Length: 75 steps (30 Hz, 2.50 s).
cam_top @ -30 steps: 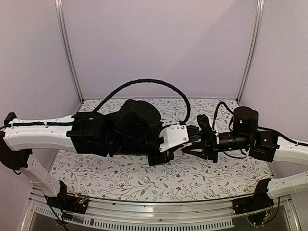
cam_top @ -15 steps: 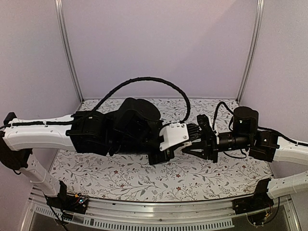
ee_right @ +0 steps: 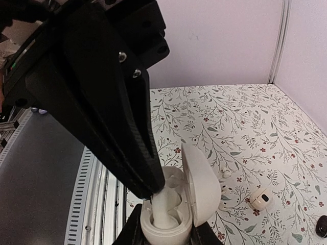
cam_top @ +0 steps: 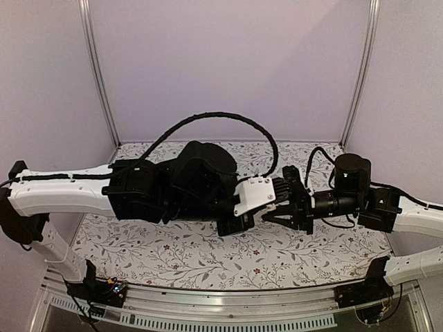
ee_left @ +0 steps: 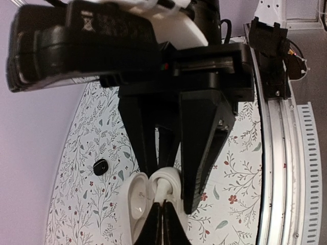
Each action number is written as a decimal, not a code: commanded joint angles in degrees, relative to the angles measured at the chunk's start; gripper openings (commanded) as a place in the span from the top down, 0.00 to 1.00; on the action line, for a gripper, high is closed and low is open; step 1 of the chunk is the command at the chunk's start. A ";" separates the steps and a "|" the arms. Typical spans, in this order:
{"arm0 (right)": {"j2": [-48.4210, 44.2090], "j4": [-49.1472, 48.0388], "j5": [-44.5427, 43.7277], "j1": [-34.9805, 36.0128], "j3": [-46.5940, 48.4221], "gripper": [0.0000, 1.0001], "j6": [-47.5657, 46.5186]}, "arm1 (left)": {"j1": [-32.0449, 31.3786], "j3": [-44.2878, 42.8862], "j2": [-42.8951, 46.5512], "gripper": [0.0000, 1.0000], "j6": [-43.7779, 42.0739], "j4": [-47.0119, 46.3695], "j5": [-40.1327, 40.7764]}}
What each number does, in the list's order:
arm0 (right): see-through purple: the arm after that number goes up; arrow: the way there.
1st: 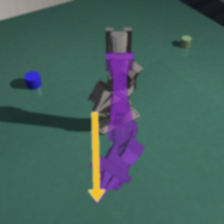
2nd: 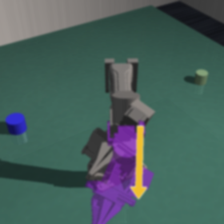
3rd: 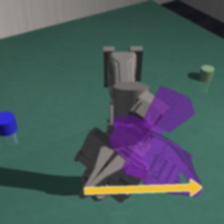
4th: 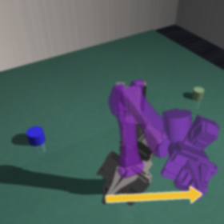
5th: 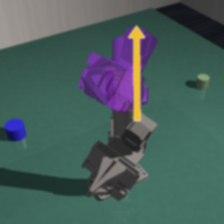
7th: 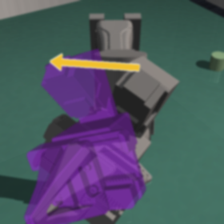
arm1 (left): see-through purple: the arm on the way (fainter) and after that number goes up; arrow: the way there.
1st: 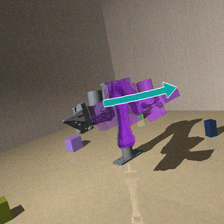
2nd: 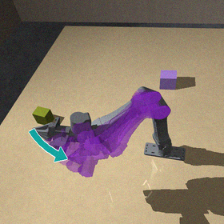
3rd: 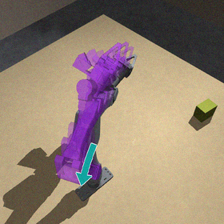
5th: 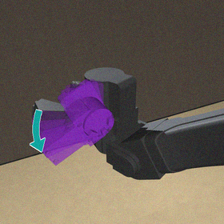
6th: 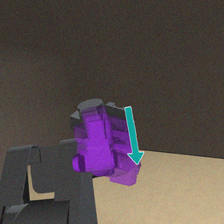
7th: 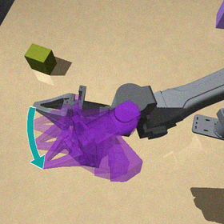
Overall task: Insert the wireless bluetooth earbuds into the charging case
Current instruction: Insert the right earbud into the right side groove of the charging case, then pick up the left earbud from the center of the board.
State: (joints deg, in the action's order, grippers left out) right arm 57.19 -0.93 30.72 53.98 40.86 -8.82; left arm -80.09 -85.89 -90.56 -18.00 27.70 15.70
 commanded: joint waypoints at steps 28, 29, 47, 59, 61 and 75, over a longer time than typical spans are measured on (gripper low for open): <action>-8.91 -14.54 -4.92 -6.75 -14.48 1.00 14.16 | 21.96 16.33 18.01 0.53 28.90 -6.90 -13.43; -9.22 -14.91 -4.89 -7.19 -14.85 1.00 14.53 | 24.29 17.89 18.08 0.55 31.60 -5.78 -14.85; -6.83 -13.48 -4.22 -9.40 -12.67 1.00 16.48 | 34.80 23.37 -2.06 0.72 35.08 1.86 -18.62; -3.10 -7.99 -3.33 -9.50 4.75 1.00 29.46 | 40.35 18.67 -10.25 0.73 29.85 0.60 -23.56; -1.97 -8.27 -3.95 -9.50 6.96 1.00 30.79 | 40.68 17.22 -12.21 0.73 28.77 1.15 -24.46; 5.49 -15.04 7.13 -18.83 16.18 1.00 47.82 | 43.61 16.37 -17.43 0.74 25.26 2.11 -27.13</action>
State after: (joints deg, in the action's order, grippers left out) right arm 60.75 -11.25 31.46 37.78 55.83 31.22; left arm -37.41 -69.49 -107.46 8.51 29.56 -9.98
